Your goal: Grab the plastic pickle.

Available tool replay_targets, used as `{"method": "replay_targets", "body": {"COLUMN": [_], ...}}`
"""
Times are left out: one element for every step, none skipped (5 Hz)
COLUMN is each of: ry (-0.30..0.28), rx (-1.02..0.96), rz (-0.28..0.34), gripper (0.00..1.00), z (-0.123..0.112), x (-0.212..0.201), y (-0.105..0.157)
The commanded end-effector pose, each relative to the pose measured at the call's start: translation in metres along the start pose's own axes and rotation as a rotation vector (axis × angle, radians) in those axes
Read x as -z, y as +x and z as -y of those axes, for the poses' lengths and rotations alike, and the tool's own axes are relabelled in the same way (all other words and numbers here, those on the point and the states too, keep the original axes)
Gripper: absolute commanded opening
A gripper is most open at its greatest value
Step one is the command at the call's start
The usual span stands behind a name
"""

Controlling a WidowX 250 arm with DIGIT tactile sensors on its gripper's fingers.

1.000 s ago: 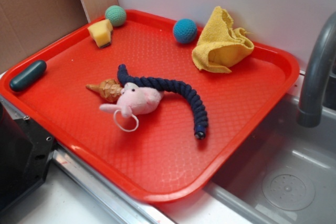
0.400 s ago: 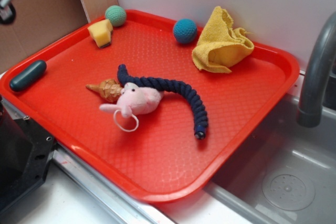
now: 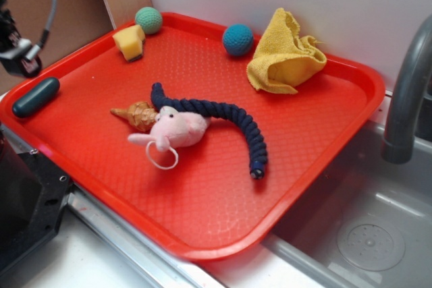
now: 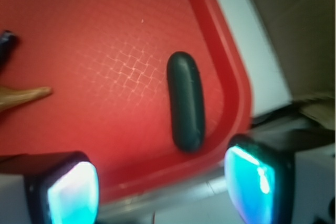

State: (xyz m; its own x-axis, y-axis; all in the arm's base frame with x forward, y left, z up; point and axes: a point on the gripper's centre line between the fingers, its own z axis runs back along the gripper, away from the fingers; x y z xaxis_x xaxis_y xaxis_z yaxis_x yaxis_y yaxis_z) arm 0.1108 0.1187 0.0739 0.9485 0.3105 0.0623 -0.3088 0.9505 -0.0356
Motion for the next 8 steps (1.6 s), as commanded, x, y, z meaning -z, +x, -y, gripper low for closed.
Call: {"method": "replay_targets", "body": {"ry": [0.050,0.033,0.066,0.045,0.015,0.008,-0.057,0.007], "rx": [0.132,0.147,0.161,0.143,0.174,0.160,0.188,0.218], "rz": [-0.045,-0.085,-0.083,-0.028,-0.055,-0.059,-0.102,-0.167], "gripper": [1.00,1.00,1.00,1.00,1.00,0.00,0.00,0.00], "z": [0.001,-0.004,-0.004,-0.008,0.000,0.002,0.013,0.018], "x": [0.039,0.055,0.052,0.043,0.047,0.051,0.066,0.071], "y": [0.033,0.032,0.027,0.018,0.018,0.016,0.030,0.029]}}
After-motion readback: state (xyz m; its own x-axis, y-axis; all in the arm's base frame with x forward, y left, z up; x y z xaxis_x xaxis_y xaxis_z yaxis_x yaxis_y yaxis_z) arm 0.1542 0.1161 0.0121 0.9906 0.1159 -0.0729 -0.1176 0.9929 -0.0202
